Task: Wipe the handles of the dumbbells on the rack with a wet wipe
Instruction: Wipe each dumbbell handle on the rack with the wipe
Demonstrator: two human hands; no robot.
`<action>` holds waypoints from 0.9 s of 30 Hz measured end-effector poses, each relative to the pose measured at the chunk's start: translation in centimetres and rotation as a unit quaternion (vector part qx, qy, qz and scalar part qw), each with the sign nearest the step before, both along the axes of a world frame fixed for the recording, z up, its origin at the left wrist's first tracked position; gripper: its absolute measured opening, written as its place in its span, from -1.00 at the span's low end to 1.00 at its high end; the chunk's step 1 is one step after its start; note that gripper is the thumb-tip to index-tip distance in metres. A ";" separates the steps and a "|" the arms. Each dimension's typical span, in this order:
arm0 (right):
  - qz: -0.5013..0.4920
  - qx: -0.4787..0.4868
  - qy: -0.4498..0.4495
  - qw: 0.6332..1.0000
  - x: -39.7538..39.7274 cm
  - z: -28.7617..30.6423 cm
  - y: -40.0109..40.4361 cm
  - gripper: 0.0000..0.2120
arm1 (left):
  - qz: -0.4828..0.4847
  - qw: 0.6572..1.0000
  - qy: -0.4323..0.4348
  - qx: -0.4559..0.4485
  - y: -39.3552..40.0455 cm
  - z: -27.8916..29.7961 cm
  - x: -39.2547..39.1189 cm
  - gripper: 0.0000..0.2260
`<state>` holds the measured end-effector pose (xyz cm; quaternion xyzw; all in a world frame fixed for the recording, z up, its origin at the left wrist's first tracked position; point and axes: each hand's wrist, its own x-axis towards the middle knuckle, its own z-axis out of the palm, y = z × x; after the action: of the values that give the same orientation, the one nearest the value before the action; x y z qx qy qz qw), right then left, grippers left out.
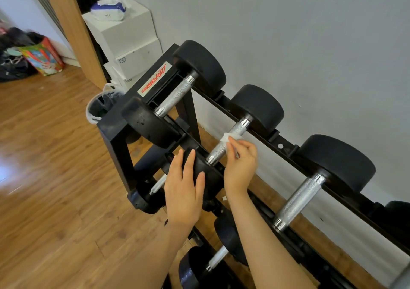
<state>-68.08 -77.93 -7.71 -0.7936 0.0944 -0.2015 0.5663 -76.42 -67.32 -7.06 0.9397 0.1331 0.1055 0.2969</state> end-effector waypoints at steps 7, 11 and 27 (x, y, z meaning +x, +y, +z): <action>-0.013 0.026 0.012 1.000 1.2 1.0 -0.5 -0.81 | -0.002 1.000 0.025 -0.003 0.1 0.4 0.0 -0.47; -0.038 0.064 0.023 0.997 0.9 0.9 0.4 -0.79 | -0.003 0.999 0.039 -0.025 -0.1 0.6 -0.1 -0.45; 0.153 -0.219 0.002 0.964 2.1 1.0 -2.1 -0.79 | -0.016 0.999 0.025 -0.018 0.2 0.3 -0.2 -0.43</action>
<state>-66.02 -80.01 -6.76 -0.9037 -0.0736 -0.1264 0.4025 -76.60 -67.14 -6.77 0.9384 0.1271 0.0748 0.3125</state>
